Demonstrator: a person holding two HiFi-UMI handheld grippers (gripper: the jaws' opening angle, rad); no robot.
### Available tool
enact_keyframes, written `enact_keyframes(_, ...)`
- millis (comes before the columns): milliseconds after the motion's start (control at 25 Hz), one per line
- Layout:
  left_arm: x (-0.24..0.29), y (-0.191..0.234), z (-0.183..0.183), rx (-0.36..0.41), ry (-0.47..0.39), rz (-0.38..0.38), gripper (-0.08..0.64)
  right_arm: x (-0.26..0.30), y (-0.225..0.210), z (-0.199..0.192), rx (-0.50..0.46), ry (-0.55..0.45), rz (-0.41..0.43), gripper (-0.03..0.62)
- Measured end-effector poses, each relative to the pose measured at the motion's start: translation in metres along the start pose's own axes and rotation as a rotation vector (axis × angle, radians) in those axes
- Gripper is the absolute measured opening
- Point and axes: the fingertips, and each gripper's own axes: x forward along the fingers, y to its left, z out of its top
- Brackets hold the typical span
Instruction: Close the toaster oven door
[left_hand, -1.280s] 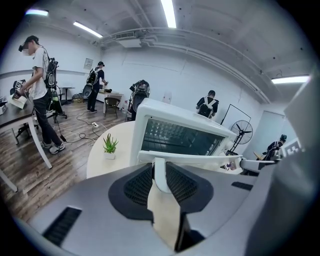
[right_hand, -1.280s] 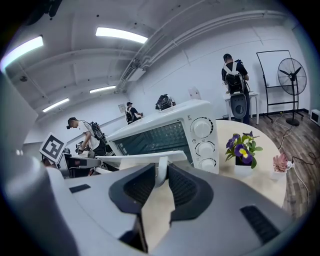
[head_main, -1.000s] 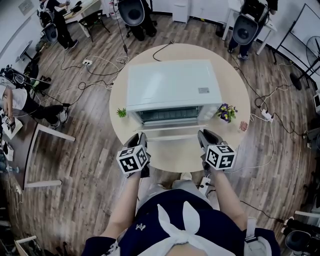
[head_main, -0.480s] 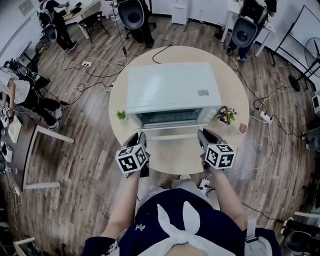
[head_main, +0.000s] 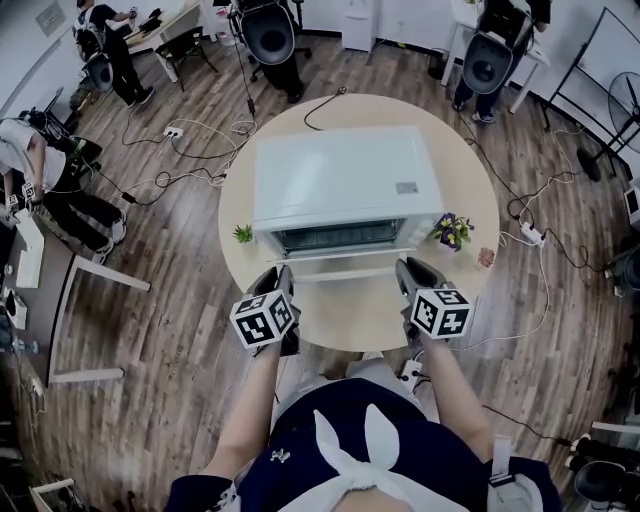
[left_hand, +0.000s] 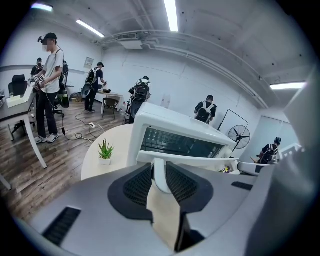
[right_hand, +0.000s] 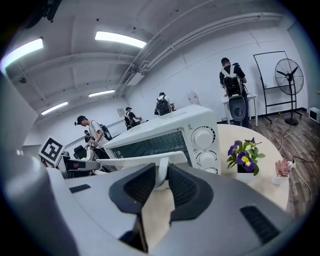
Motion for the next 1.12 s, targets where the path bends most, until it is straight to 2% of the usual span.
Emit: enact_keyframes(1120,0.008,-0.001,0.016,-0.018,-0.016,0.001,0.091,0.009,-0.001,0.015,-0.007,-0.008,0.001,0.087)
